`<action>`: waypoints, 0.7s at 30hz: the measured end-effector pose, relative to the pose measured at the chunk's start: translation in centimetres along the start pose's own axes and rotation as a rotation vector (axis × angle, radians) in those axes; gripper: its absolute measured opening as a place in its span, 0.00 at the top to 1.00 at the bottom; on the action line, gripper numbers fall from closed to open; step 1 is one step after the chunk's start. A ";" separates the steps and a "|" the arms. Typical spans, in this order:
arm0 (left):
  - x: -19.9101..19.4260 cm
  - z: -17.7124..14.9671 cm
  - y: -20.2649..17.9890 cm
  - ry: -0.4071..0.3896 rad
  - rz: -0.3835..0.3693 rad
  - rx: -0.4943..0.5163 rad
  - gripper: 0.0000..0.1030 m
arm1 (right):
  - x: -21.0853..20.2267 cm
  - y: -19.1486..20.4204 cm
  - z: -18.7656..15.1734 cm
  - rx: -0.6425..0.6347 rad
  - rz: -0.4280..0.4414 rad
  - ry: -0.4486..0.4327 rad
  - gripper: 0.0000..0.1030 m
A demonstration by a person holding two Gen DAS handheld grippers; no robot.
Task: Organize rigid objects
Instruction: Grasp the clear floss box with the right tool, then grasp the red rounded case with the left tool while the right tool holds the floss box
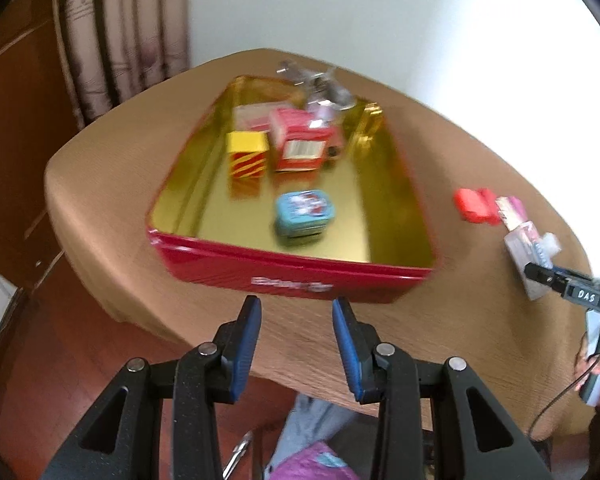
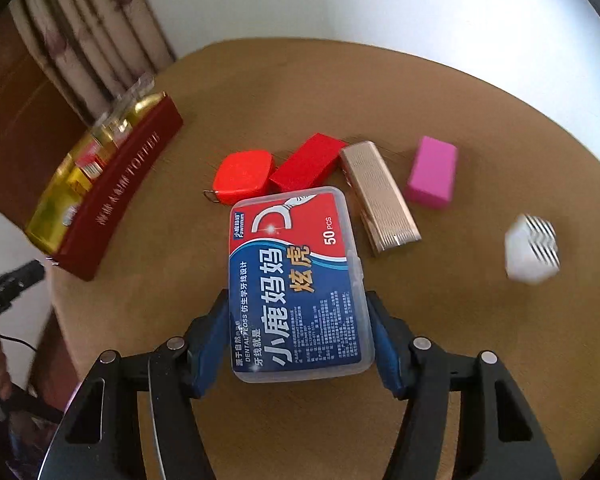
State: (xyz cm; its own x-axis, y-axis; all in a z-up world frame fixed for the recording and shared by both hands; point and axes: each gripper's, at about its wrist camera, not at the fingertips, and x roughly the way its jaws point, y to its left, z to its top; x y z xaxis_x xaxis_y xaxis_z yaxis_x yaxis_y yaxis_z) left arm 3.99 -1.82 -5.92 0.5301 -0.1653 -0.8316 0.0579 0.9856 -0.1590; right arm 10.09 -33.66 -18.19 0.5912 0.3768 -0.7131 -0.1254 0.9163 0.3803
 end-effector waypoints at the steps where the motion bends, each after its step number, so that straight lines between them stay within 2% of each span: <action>1: -0.3 -0.1 -0.8 -0.004 -0.034 0.025 0.64 | -0.8 -0.4 -0.7 0.018 0.004 -0.012 0.42; 5: -0.7 -0.1 -3.6 0.007 -0.105 0.106 0.64 | -3.9 -2.6 -3.6 0.101 0.010 -0.048 0.42; 9: -0.1 1.2 -7.0 0.054 -0.197 0.151 0.63 | -5.6 -5.2 -5.3 0.163 -0.016 -0.077 0.42; 10: 0.2 2.0 -8.1 0.064 -0.220 0.155 0.60 | -6.0 -6.0 -5.8 0.184 -0.026 -0.085 0.42; 11: 0.5 2.5 -9.1 0.076 -0.241 0.164 0.51 | -6.4 -6.9 -6.2 0.209 -0.032 -0.093 0.42; 13: 1.2 3.8 -11.2 0.101 -0.294 0.186 0.41 | -6.8 -8.6 -7.0 0.252 -0.023 -0.106 0.42; 16: 2.7 5.6 -14.3 0.138 -0.294 0.233 0.40 | -7.1 -10.0 -7.9 0.295 -0.012 -0.122 0.42; 21: 6.2 8.7 -17.8 0.201 -0.272 0.243 0.35 | -6.9 -11.4 -9.1 0.337 0.017 -0.134 0.42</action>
State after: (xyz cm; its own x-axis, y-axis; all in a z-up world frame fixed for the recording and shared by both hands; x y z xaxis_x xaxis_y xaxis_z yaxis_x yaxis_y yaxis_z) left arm 13.57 -20.05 -3.60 0.2935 -0.4012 -0.8677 0.3836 0.8808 -0.2776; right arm 0.19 -45.43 -22.96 0.6930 0.3504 -0.6301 0.1204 0.8054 0.5804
